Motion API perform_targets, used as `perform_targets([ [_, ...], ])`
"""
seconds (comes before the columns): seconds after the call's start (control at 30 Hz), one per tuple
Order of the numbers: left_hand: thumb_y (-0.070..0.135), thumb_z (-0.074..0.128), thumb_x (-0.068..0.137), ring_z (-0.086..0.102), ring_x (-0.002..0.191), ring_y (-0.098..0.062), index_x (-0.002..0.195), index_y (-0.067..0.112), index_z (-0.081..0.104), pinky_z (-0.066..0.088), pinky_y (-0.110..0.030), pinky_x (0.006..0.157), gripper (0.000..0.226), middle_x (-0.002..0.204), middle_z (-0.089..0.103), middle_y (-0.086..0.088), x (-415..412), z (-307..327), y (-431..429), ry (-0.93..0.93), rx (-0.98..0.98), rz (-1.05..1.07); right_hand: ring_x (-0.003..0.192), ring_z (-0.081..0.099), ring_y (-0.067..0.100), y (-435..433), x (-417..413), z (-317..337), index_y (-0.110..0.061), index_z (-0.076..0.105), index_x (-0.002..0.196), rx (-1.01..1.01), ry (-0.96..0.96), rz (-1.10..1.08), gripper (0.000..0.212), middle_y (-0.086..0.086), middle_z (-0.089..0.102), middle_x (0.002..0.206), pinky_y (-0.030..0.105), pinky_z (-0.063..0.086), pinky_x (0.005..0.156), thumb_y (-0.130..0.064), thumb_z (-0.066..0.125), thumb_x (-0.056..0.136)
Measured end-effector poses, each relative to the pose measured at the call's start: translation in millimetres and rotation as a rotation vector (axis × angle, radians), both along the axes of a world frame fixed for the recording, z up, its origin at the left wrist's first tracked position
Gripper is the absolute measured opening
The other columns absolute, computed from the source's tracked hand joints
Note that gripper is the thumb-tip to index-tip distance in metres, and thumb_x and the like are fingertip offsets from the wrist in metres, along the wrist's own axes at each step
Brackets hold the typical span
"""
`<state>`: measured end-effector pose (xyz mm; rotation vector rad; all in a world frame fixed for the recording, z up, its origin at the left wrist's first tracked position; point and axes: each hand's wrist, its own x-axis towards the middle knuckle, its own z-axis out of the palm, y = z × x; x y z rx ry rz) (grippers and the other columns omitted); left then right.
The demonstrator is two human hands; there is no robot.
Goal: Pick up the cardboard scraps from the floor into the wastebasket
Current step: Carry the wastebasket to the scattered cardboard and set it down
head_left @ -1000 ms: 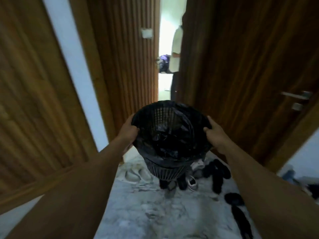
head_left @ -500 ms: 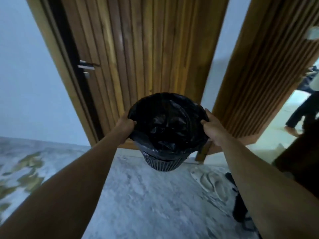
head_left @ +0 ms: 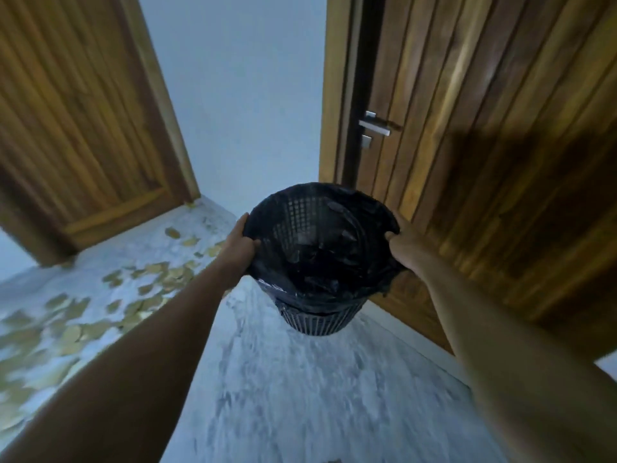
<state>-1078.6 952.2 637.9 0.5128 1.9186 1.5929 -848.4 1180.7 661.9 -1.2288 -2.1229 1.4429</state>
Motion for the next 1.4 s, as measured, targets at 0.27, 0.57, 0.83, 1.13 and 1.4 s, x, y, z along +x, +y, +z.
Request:
perform_targets([
  [0.27, -0.019, 0.039, 0.089, 0.059, 0.111, -0.030, 0.150, 0.026, 0.039, 0.054, -0.048, 0.093, 0.076, 0.124, 0.057, -0.002, -123.8, -6.0, -48.3, 0.022, 0.005, 0.347, 0.124, 0.051, 0.034, 7.0, -209.0, -14.9, -0.025, 0.018, 0.161, 0.023, -0.011, 0.320, 0.058, -0.001, 0.042, 0.139, 0.042, 0.044, 0.104, -0.016, 0.039, 0.109],
  [0.57, -0.010, 0.041, 0.095, 0.056, 0.120, -0.037, 0.155, 0.036, 0.031, 0.050, -0.059, 0.100, 0.076, 0.144, 0.051, -0.008, -293.1, -60.7, -94.4, -0.057, -0.077, 0.500, 0.119, 0.054, 0.031, -27.2, -390.4, -57.4, -0.025, 0.031, 0.152, -0.018, -0.025, 0.437, 0.051, 0.010, 0.053, 0.136, 0.051, 0.049, 0.102, -0.011, 0.038, 0.104],
  [0.83, -0.011, 0.044, 0.096, 0.059, 0.114, -0.032, 0.152, 0.041, 0.036, 0.054, -0.053, 0.095, 0.077, 0.142, 0.052, -0.004, -477.7, -123.4, -54.4, -0.055, -0.151, 0.362, 0.100, 0.059, 0.019, -14.9, -531.2, -141.8, -0.035, 0.015, 0.159, -0.127, -0.021, 0.256, 0.061, -0.003, 0.056, 0.124, 0.046, 0.049, 0.100, -0.017, 0.038, 0.106],
  [1.13, -0.008, 0.045, 0.095, 0.053, 0.121, -0.029, 0.153, 0.037, 0.037, 0.050, -0.044, 0.095, 0.074, 0.142, 0.052, -0.002, -606.2, -266.8, 71.5, 0.017, -0.248, 0.130, 0.107, 0.061, 0.021, 61.0, -615.6, -296.7, -0.035, 0.026, 0.154, -0.186, -0.028, -0.045, 0.056, -0.008, 0.058, 0.116, 0.047, 0.051, 0.102, -0.013, 0.035, 0.104],
  [1.4, -0.008, 0.046, 0.095, 0.055, 0.115, -0.028, 0.151, 0.035, 0.038, 0.052, -0.045, 0.092, 0.071, 0.135, 0.053, 0.001, -656.8, -531.0, 195.7, 0.005, -0.226, -0.063, 0.108, 0.056, 0.016, 140.3, -631.8, -553.5, -0.036, 0.030, 0.154, -0.135, -0.007, -0.317, 0.057, -0.004, 0.053, 0.134, 0.032, 0.048, 0.091, -0.007, 0.035, 0.105],
])
